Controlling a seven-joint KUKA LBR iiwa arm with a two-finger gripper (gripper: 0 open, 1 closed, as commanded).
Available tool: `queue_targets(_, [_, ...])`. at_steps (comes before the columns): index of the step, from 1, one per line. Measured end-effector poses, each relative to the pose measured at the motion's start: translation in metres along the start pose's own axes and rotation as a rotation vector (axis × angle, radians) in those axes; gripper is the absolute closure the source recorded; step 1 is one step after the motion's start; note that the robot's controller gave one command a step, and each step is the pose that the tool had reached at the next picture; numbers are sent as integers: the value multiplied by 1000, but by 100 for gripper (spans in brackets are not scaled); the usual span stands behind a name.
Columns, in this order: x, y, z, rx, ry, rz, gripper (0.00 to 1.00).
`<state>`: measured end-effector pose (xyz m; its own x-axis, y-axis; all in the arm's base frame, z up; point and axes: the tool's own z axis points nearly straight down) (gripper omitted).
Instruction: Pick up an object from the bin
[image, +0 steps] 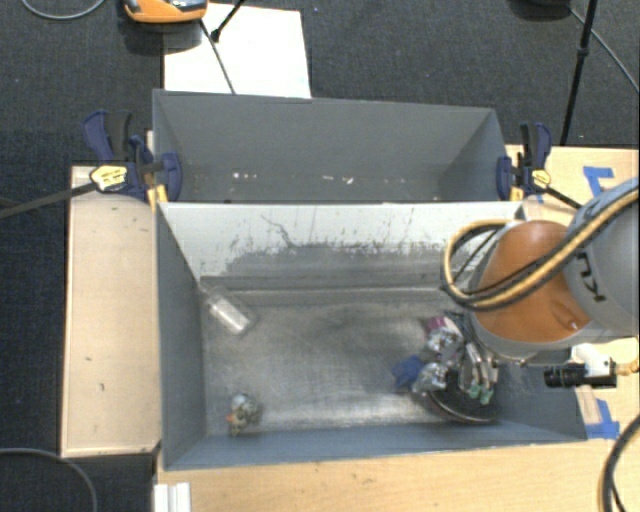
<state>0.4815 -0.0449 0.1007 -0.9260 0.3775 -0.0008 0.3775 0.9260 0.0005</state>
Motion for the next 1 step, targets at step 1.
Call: queue_targets(1, [-4, 9, -159, -3, -10, 1, 100])
